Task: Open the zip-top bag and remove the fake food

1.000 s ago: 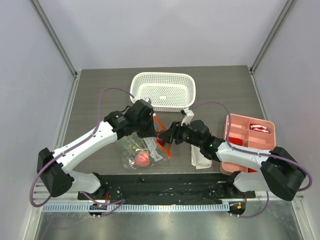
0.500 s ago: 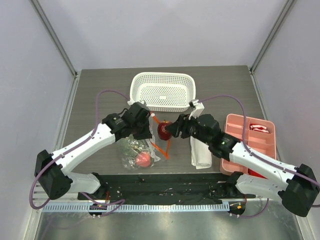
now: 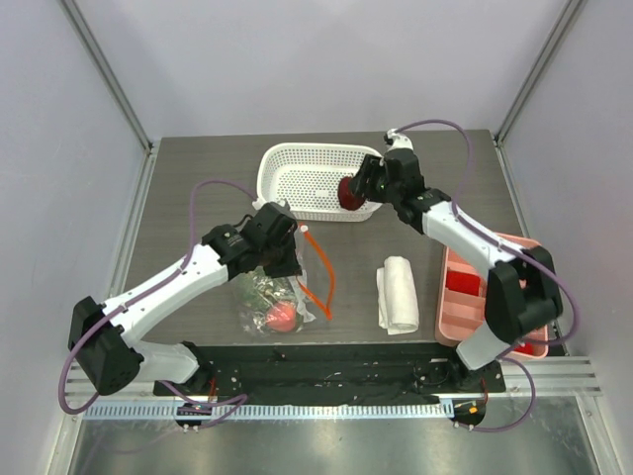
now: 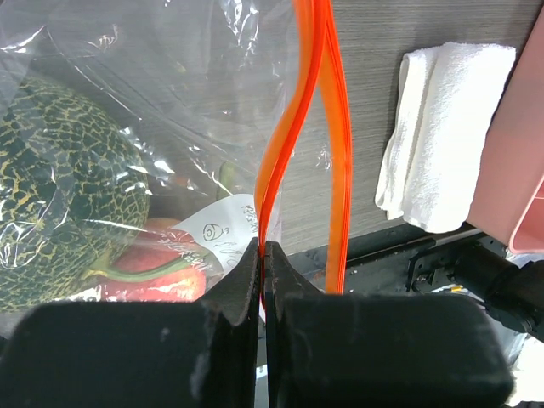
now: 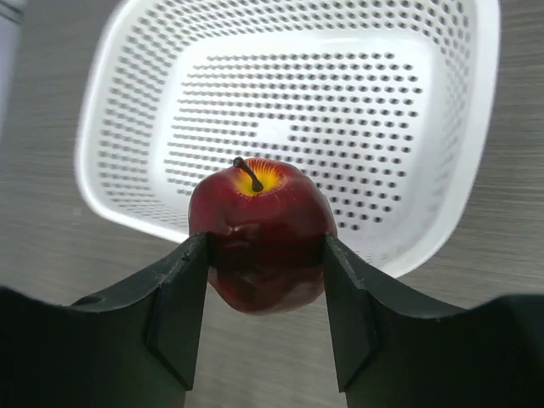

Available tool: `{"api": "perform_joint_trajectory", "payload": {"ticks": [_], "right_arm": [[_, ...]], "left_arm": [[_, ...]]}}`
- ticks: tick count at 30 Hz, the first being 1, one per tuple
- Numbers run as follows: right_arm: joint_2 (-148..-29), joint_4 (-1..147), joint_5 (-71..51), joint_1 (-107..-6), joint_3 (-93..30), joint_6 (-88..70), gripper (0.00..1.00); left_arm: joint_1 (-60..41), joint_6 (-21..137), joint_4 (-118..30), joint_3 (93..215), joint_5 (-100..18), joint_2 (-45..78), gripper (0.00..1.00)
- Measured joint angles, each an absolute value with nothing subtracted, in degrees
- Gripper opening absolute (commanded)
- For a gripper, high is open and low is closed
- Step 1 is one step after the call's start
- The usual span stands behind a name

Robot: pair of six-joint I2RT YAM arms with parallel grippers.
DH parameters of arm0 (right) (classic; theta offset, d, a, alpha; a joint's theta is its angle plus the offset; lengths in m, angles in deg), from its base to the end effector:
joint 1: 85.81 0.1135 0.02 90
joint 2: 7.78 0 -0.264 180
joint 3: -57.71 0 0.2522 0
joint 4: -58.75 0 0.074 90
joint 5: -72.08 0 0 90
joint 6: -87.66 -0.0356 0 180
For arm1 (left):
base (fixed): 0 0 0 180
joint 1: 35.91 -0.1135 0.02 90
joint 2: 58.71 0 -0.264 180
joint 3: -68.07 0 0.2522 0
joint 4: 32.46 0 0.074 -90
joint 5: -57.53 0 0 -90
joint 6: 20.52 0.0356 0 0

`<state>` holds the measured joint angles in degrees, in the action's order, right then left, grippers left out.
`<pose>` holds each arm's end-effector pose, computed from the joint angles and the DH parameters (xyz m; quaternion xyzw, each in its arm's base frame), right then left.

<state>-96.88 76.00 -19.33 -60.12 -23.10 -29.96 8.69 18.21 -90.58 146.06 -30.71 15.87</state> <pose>0.3287 0.1571 0.2939 0.0208 0.8456 0.2299 0.4813 0.1894 -0.1852 0.2936 -0.0601 0.9510 -0.2152 0.2139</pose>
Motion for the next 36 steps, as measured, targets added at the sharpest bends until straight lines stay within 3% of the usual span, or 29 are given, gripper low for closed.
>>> {"api": "perform_joint_trajectory", "payload": {"ticks": [4, 5, 6, 8, 11, 12, 15, 26, 36], "right_arm": [[-104.53, 80.22, -21.76, -60.91, -28.56, -26.81, 0.13], [-105.30, 80.83, -22.20, -60.91, -29.26, -26.20, 0.18], [-106.06, 81.68, -22.66, -60.91, -29.96, -25.59, 0.30], [-107.29, 82.80, -23.46, -60.91, -31.03, -24.60, 0.33], [-109.34, 84.72, -24.32, -60.93, -33.48, -23.31, 0.50], [-110.06, 85.05, -24.45, -60.95, -34.26, -22.96, 0.62], [-111.29, 85.53, -24.69, -61.08, -35.44, -22.09, 0.73], [-108.82, 90.80, -22.42, -61.13, -37.24, -20.65, 0.71], [-84.90, 93.14, -8.54, -53.61, -22.05, -24.23, 0.53]], "left_arm": [[8.69, 18.21, -90.63, 146.06, -30.95, 15.85, 0.00], [8.69, 18.21, -90.61, 146.06, -31.04, 15.85, 0.00], [8.69, 18.21, -90.61, 146.06, -31.08, 15.83, 0.00], [8.69, 18.21, -90.61, 146.06, -31.25, 15.78, 0.00], [8.69, 18.21, -90.61, 146.06, -31.52, 15.78, 0.00], [8.69, 18.21, -90.63, 146.10, -31.60, 15.78, 0.00], [8.69, 18.23, -90.65, 146.32, -31.67, 15.78, 0.00], [8.69, 18.80, -90.82, 149.27, -31.67, 15.81, 0.00], [8.69, 18.93, -90.82, 149.36, -31.71, 16.07, 0.00]]}}
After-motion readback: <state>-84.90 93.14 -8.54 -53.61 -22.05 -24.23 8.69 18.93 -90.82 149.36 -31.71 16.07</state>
